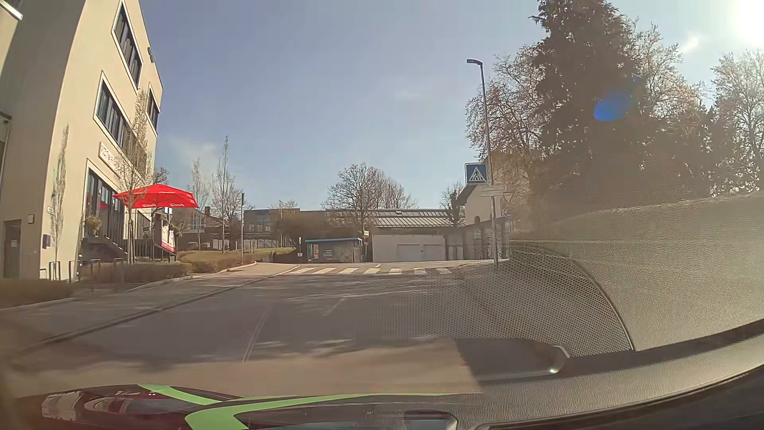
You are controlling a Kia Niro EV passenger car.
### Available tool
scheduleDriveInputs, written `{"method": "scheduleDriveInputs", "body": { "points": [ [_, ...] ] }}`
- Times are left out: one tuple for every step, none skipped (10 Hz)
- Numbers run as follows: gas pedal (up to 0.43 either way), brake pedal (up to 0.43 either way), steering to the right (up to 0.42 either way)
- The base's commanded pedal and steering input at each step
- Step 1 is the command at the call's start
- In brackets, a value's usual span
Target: Follow the waypoints while adhering to traffic rules and regulations
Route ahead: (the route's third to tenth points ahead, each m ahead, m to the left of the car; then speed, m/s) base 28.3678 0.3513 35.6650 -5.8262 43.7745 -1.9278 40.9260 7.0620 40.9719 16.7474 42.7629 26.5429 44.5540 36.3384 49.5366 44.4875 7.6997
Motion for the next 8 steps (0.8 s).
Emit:
{"method": "scheduleDriveInputs", "body": {
  "points": [
    [0.000,0.000,0.011],
    [0.000,0.000,0.010],
    [0.000,0.000,0.009],
    [0.000,0.000,0.009],
    [0.000,0.024,0.009],
    [0.000,0.091,0.009],
    [0.000,0.110,0.008],
    [0.000,0.128,0.007]
  ]
}}
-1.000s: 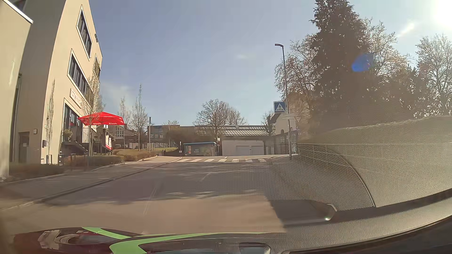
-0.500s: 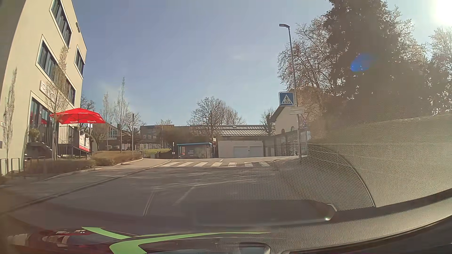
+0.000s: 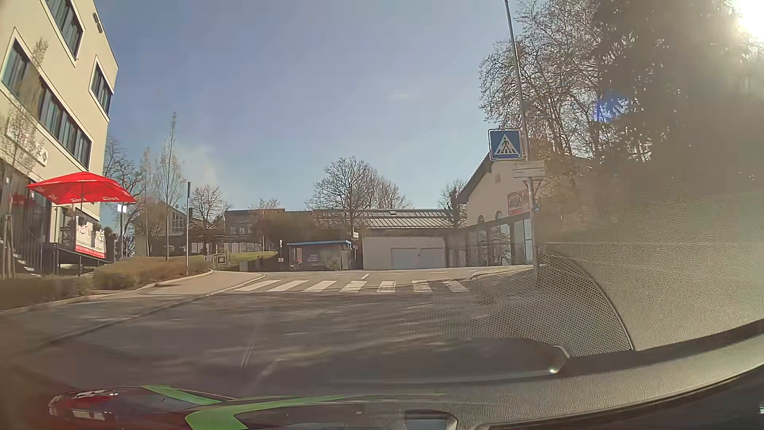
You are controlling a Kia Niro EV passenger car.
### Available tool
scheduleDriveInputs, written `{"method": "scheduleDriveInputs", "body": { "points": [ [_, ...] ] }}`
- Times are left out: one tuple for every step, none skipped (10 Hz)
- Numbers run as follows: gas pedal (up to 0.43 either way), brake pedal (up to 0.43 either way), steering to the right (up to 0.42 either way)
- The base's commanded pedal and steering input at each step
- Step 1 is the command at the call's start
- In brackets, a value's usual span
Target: Follow the waypoints while adhering to traffic rules and regulations
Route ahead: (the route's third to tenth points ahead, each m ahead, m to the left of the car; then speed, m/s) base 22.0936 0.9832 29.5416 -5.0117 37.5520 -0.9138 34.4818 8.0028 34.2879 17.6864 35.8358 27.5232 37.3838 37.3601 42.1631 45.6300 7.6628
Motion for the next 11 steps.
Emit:
{"method": "scheduleDriveInputs", "body": {
  "points": [
    [0.000,0.134,0.008],
    [0.000,0.146,0.008],
    [0.000,0.152,0.007],
    [0.000,0.159,0.008],
    [0.000,0.159,0.008],
    [0.000,0.159,0.008],
    [0.000,0.146,0.008],
    [0.000,0.140,0.008],
    [0.000,0.140,0.009],
    [0.000,0.140,0.009],
    [0.000,0.140,0.012]
  ]
}}
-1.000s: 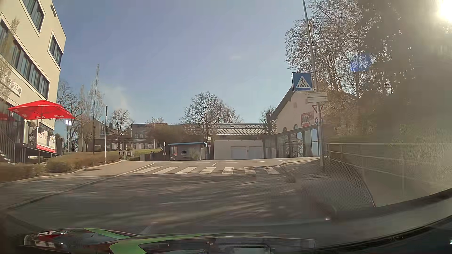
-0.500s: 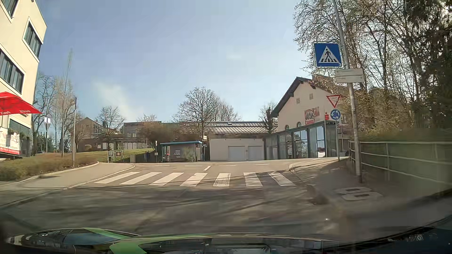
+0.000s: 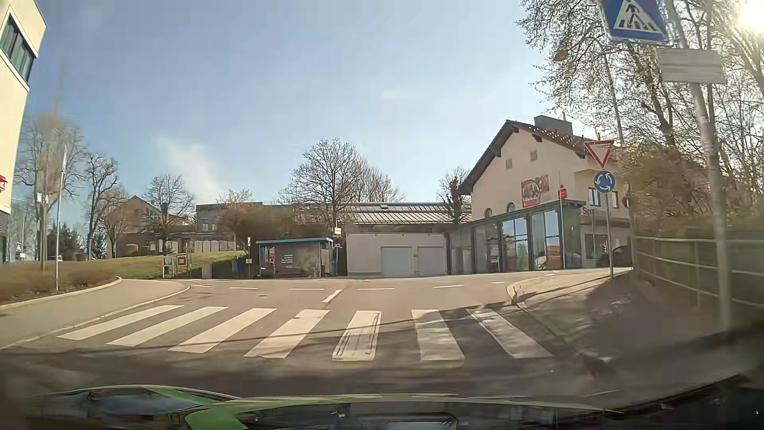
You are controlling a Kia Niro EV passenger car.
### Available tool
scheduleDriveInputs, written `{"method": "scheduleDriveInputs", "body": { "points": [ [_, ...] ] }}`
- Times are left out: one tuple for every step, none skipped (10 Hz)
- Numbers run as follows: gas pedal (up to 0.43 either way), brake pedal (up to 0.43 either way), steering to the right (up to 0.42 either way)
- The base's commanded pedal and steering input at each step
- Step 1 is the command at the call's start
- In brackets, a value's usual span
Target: Follow the waypoints while adhering to traffic rules and regulations
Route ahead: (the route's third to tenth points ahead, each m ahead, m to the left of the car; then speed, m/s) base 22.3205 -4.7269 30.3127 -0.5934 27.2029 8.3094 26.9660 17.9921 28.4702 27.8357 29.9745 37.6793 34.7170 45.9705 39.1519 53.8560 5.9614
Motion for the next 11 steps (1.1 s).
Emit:
{"method": "scheduleDriveInputs", "body": {
  "points": [
    [0.000,0.104,0.015],
    [0.000,0.085,0.015],
    [0.000,0.073,0.015],
    [0.000,0.049,0.015],
    [0.000,0.006,0.016],
    [0.000,0.000,0.017],
    [0.000,0.000,0.018],
    [0.000,0.000,0.018],
    [0.039,0.000,0.019],
    [0.150,0.000,0.021],
    [0.177,0.000,0.022]
  ]
}}
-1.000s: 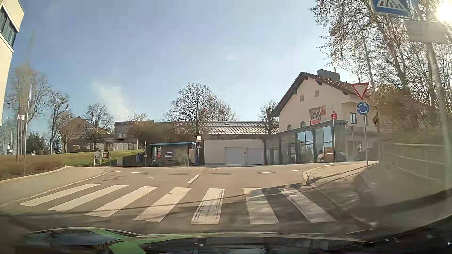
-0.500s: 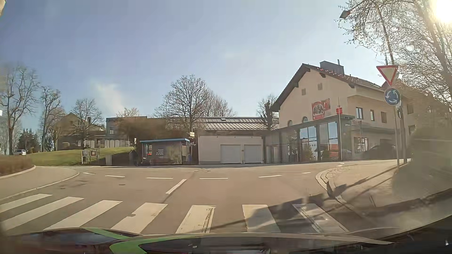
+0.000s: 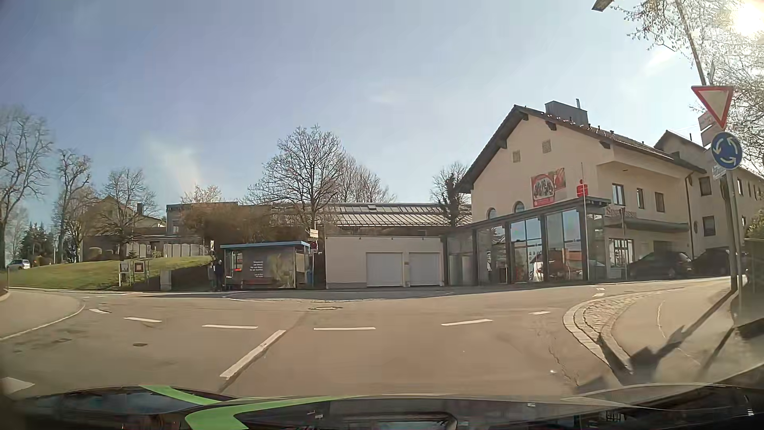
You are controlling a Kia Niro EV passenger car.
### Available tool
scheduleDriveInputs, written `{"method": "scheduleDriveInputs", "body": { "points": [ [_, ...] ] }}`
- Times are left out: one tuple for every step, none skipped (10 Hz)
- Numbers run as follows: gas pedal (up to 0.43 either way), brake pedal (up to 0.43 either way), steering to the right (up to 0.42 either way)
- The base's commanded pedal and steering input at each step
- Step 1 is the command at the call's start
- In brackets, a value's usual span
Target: Follow the waypoints while adhering to traffic rules and regulations
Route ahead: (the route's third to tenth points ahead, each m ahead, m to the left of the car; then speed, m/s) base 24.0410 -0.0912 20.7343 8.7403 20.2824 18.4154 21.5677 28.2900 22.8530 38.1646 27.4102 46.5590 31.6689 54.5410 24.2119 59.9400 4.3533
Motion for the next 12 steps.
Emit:
{"method": "scheduleDriveInputs", "body": {
  "points": [
    [0.209,0.000,0.023],
    [0.248,0.000,0.032],
    [0.248,0.000,0.041],
    [0.248,0.000,0.050],
    [0.248,0.000,0.055],
    [0.248,0.000,0.060],
    [0.248,0.000,0.068],
    [0.248,0.000,0.075],
    [0.248,0.000,0.083],
    [0.248,0.000,0.090],
    [0.248,0.000,0.101],
    [0.240,0.000,0.111]
  ]
}}
